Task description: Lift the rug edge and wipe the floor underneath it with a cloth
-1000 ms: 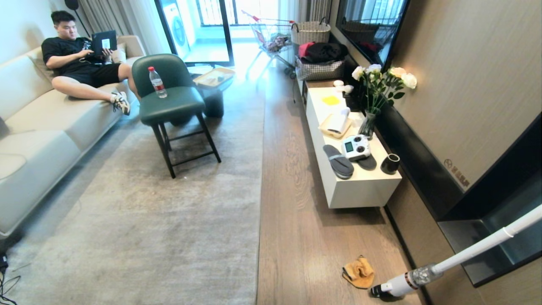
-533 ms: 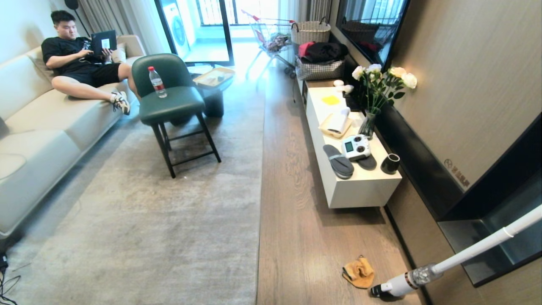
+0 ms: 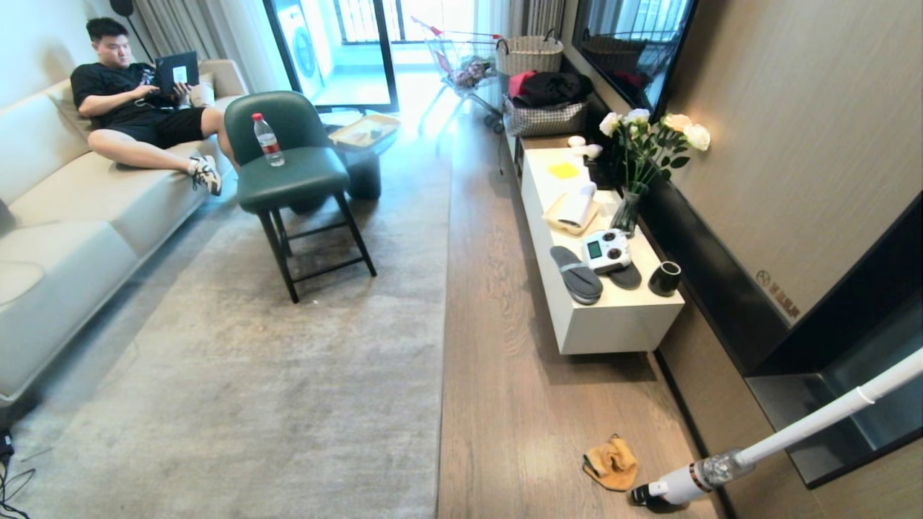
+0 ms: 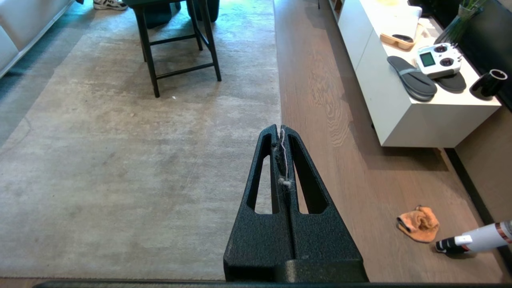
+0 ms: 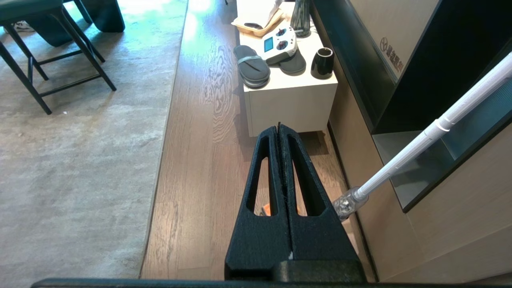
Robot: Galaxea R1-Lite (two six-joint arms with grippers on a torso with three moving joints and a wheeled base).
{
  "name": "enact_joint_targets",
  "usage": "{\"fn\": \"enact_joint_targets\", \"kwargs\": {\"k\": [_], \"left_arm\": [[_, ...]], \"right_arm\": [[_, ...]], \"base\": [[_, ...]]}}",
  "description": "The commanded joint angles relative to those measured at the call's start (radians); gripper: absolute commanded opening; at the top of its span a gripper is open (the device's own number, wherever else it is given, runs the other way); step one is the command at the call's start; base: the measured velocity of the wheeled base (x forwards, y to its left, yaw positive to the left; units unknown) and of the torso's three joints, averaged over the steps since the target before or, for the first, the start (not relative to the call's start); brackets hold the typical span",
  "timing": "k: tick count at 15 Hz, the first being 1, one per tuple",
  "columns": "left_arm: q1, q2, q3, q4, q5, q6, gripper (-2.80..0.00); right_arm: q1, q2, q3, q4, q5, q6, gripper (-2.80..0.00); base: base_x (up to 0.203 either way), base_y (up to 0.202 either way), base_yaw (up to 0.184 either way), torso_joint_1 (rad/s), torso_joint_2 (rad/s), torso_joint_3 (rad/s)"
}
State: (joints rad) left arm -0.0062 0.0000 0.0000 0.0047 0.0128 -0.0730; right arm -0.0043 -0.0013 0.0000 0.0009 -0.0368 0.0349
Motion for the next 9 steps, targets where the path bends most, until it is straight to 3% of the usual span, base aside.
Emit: {"fn": "enact_joint_targets", "kwargs": {"k": [1, 9], "left_arm": [[0.000, 0.000, 0.000, 0.000, 0.000, -0.001, -2.80], [0.000, 0.000, 0.000, 0.000, 0.001, -0.001, -2.80]], "right_arm": [[0.000, 0.001, 0.000, 0.000, 0.000, 0.000, -2.80], [0.000, 0.001, 0.000, 0.001, 0.000, 0.000, -2.80]], "base": [[0.000, 0.000, 0.000, 0.000, 0.00, 0.000], [0.000, 0.000, 0.000, 0.000, 0.00, 0.000]]}}
